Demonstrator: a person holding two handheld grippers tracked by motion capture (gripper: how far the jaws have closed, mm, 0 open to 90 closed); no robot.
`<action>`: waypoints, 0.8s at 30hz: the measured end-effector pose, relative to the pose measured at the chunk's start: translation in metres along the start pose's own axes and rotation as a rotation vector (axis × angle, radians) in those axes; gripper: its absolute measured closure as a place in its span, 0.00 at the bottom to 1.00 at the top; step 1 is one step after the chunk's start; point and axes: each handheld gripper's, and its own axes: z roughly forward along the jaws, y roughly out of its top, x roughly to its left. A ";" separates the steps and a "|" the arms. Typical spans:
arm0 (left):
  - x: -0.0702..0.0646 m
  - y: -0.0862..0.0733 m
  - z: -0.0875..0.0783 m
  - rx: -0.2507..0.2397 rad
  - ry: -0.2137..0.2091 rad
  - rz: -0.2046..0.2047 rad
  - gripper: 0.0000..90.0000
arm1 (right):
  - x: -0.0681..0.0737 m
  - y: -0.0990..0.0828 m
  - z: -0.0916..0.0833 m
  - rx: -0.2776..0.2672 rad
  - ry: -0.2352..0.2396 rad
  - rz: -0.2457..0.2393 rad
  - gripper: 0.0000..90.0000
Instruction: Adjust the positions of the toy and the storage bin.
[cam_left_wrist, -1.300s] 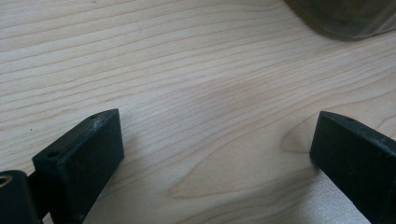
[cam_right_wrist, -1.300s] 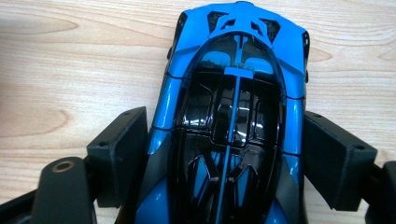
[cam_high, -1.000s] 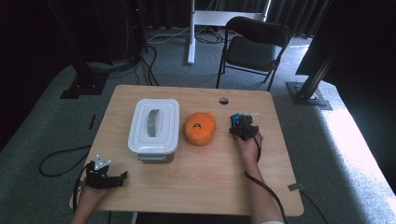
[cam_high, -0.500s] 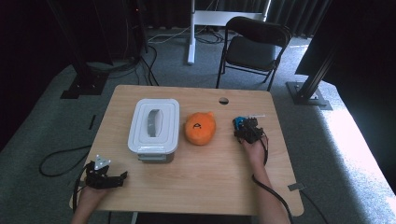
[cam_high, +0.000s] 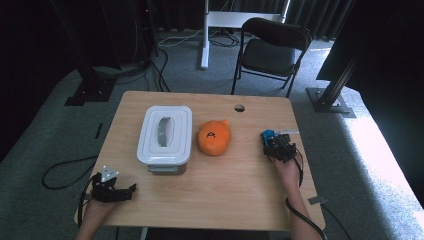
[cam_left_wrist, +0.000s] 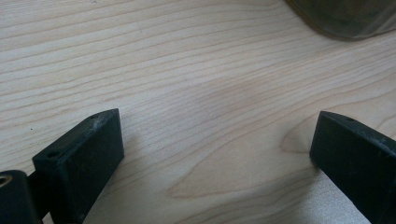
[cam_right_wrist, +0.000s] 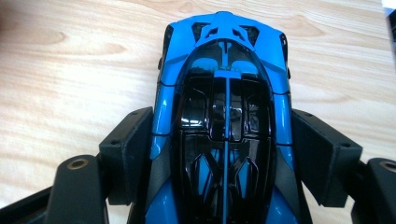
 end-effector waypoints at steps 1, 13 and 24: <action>0.000 0.000 0.000 0.000 0.000 0.000 0.04 | -0.002 -0.003 -0.004 -0.001 -0.005 0.000 0.29; 0.000 0.000 0.000 0.000 0.000 0.000 0.04 | -0.031 -0.042 -0.048 -0.017 -0.047 0.010 0.30; 0.000 0.000 0.000 0.000 0.000 0.000 0.04 | -0.043 -0.077 -0.063 0.006 -0.060 0.041 0.30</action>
